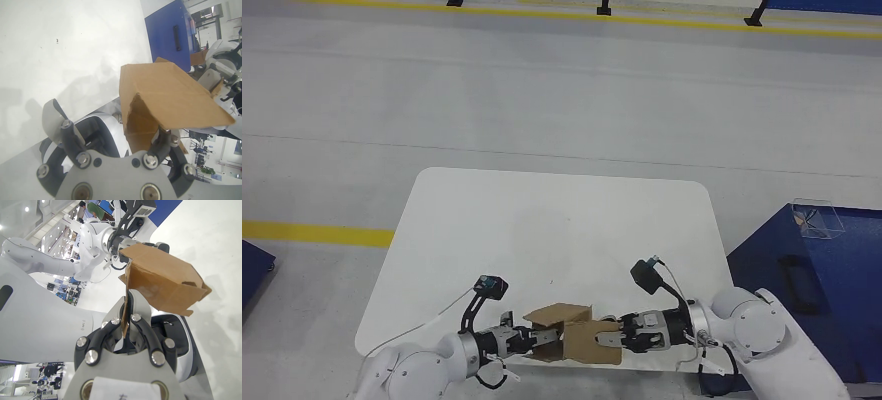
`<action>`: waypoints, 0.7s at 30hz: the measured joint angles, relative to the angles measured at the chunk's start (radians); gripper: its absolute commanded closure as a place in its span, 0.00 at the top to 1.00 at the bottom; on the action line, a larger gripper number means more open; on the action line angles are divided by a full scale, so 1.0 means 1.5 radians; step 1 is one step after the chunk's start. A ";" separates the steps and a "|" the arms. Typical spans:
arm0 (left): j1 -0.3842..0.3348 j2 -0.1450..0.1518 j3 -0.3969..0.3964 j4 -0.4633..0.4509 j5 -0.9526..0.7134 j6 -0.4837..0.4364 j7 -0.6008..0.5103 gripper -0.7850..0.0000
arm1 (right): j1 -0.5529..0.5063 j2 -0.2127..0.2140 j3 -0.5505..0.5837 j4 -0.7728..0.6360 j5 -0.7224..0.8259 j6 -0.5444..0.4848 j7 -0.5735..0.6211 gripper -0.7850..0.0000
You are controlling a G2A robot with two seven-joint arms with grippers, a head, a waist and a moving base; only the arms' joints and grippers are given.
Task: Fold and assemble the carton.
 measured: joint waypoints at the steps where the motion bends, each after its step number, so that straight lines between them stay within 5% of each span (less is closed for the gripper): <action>1: -0.002 0.000 0.004 0.002 0.001 0.004 0.000 0.80 | 0.000 0.000 -0.001 -0.001 0.001 -0.001 -0.001 0.00; 2: -0.005 -0.001 0.008 0.004 -0.001 0.009 0.000 0.69 | -0.001 0.000 -0.001 -0.002 0.002 -0.002 -0.003 0.00; 3: -0.007 -0.001 0.011 0.006 -0.005 0.010 -0.001 0.46 | -0.001 0.000 -0.002 -0.003 0.002 -0.003 -0.004 0.00; 4: -0.008 -0.001 0.013 0.007 -0.009 0.010 -0.002 0.38 | -0.002 0.001 -0.002 -0.003 0.002 -0.004 -0.004 0.00; 5: -0.010 -0.001 0.014 0.007 -0.013 0.009 0.001 0.04 | -0.003 0.001 -0.003 -0.004 0.001 -0.005 -0.005 0.00; 21: -0.005 0.004 0.021 -0.001 -0.033 0.016 0.015 0.00 | -0.018 0.004 -0.006 -0.015 -0.011 -0.015 -0.030 0.00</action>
